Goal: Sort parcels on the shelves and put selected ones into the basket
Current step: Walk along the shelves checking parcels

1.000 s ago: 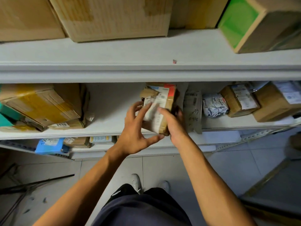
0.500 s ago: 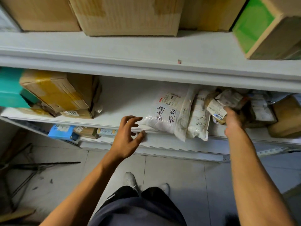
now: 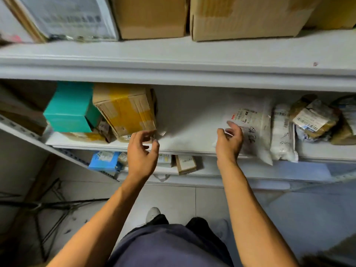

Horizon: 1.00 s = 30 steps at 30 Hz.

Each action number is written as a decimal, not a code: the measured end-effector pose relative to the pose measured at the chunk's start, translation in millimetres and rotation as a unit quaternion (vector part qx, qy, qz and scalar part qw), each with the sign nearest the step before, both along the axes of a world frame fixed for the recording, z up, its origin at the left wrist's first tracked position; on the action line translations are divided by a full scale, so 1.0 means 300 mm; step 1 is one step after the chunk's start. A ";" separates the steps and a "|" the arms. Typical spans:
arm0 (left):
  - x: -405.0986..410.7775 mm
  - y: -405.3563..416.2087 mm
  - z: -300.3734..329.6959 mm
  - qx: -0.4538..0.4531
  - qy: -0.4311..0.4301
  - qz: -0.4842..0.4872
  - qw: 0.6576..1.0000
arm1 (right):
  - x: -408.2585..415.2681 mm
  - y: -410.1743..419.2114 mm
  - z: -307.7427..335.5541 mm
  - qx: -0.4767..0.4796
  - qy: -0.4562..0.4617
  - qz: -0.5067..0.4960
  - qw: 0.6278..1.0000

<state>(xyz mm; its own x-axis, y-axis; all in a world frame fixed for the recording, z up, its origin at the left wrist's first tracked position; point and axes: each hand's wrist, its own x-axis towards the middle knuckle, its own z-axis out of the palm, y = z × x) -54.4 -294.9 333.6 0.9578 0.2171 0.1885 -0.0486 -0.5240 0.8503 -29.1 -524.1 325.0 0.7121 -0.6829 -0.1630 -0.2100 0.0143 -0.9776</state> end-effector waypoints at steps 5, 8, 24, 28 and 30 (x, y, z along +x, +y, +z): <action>-0.003 0.206 0.003 -0.102 -0.012 0.087 0.991 | -0.020 0.389 0.072 -0.022 -0.029 0.145 0.989; 0.035 0.312 -0.003 -0.101 -0.022 0.055 0.993 | -0.019 0.583 0.142 -0.040 -0.028 0.222 0.974; 0.011 0.382 0.014 -0.101 -0.014 -0.163 0.981 | 0.121 0.823 0.237 -0.143 0.052 0.109 0.982; -0.027 0.379 0.013 -0.115 0.003 -0.154 0.981 | 0.107 0.745 0.208 -0.155 0.030 0.100 0.982; -0.029 0.387 0.009 -0.130 0.030 -0.123 0.984 | 0.082 0.709 0.197 -0.138 0.015 0.105 0.985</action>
